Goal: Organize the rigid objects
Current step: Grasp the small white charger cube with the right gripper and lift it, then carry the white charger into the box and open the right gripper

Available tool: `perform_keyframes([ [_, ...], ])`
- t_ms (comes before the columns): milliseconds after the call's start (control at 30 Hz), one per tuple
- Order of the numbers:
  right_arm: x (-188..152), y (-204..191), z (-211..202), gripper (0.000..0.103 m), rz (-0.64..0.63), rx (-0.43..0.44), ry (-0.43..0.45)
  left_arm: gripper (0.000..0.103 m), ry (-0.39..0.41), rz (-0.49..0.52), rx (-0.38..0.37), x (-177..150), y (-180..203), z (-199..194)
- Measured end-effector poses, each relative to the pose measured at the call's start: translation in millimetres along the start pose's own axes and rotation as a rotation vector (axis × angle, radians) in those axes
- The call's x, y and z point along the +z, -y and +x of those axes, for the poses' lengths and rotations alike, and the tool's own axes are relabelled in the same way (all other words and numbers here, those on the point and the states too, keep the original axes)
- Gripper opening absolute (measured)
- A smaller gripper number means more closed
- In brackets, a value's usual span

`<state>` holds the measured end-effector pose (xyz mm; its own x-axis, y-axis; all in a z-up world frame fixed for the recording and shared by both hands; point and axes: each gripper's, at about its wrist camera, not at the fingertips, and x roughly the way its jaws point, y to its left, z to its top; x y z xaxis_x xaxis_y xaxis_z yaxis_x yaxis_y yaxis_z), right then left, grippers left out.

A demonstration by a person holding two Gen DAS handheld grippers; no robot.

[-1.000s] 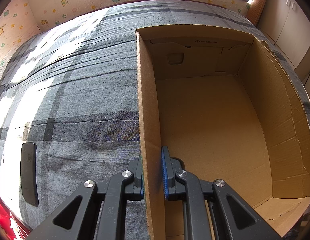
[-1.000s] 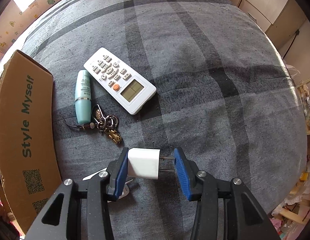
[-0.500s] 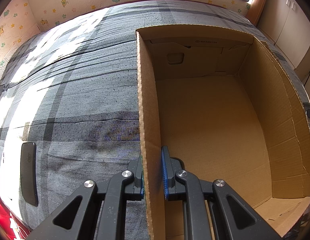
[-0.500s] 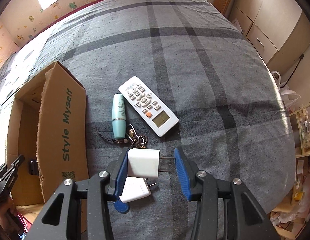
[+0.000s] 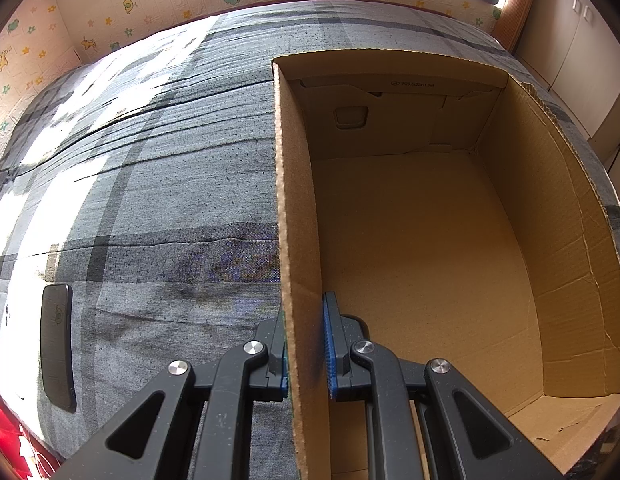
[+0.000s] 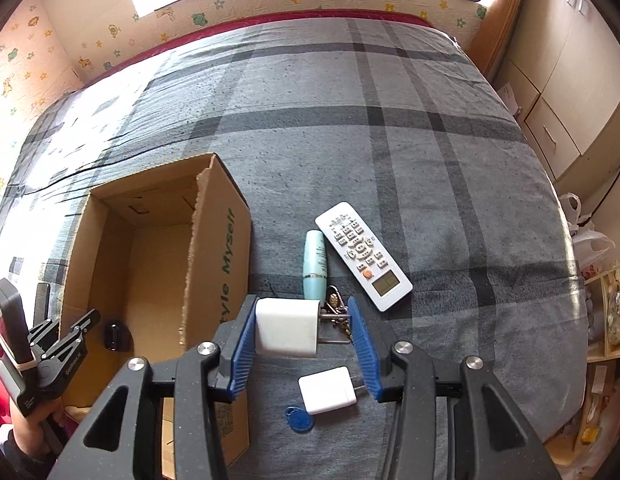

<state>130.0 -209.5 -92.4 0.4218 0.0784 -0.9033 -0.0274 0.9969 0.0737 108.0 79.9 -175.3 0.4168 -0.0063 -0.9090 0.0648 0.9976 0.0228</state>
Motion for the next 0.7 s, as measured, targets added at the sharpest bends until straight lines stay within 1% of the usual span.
perform_keyframes([
  [367,7.5,-56.6,-2.0,0.048,-0.103,0.054,0.012,0.014,-0.001,0.0,-0.001,0.1,0.3,1.0],
  [700,7.4,-106.9,14.0,0.048,-0.186,0.085,-0.012,0.014,-0.001,-0.002,-0.004,-0.1,0.5,1.6],
])
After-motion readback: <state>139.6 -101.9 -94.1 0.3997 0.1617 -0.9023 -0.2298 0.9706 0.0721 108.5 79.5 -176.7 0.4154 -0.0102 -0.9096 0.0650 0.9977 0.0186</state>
